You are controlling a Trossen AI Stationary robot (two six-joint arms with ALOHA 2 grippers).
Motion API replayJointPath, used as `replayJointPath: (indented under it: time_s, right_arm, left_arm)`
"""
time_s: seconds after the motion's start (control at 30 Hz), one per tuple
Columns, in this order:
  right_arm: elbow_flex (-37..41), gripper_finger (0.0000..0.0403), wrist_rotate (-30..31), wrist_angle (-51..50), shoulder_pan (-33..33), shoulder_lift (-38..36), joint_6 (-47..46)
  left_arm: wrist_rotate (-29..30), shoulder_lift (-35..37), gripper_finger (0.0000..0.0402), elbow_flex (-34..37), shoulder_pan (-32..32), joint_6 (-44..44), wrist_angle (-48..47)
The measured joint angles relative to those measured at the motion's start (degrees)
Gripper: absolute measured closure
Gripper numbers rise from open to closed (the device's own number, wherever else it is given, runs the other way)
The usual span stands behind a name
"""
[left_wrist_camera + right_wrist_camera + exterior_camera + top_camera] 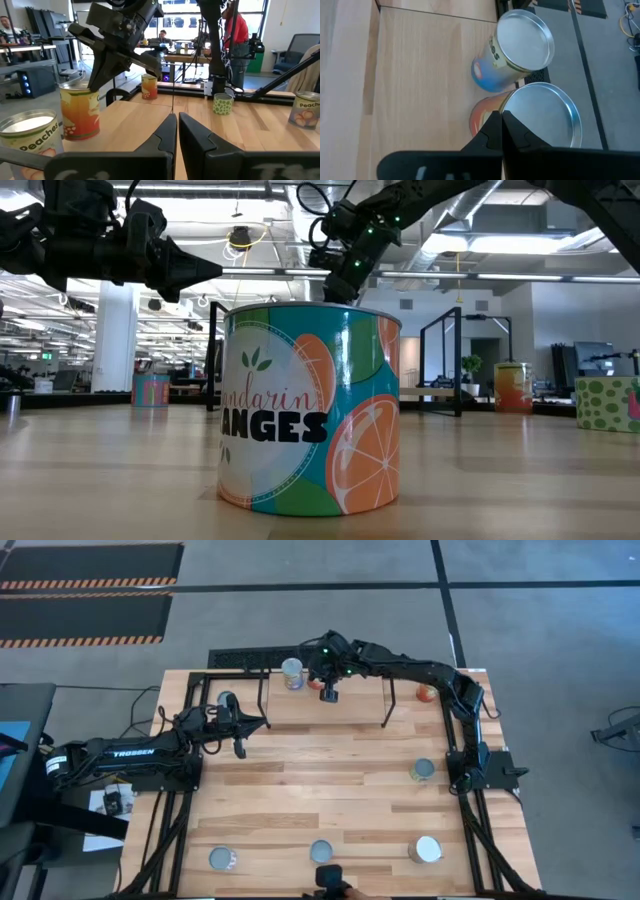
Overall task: Pick and place cans onto a shelf
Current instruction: Put the left canned corn on the shelf
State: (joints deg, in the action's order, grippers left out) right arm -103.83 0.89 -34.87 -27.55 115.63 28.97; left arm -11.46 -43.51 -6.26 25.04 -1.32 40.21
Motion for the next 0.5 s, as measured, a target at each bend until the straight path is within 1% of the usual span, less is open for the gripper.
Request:
replayJointPath:
  time_s: [0.17, 0.27, 0.33, 0.43, 0.5]
  right_arm:
    - [0.0, 0.0397, -1.32, -0.1, -0.41, 0.0, 0.07]
    - [-0.06, 0.0397, -1.22, 1.17, -0.38, 1.12, 0.16]
    - [0.19, 0.0397, -1.14, -0.35, -0.76, 1.5, 0.24]
    - [-0.07, 0.0397, -0.97, 1.26, -0.62, 2.58, 0.88]
    - [0.09, 0.0397, -0.94, 0.44, -0.7, 2.73, 0.99]
  left_arm:
    - [0.02, 0.0, 0.0395, 0.0, 0.0, 0.0, 0.02]
    - [0.02, 0.0, 0.0395, 0.0, -0.01, -0.01, 0.02]
    - [0.03, 0.0, 0.0395, 0.0, -0.02, -0.02, 0.02]
    - [-0.05, 0.02, 0.0395, 0.0, -0.05, -0.05, 0.02]
    - [-0.09, 0.04, 0.0395, 0.0, -0.07, -0.31, 0.02]
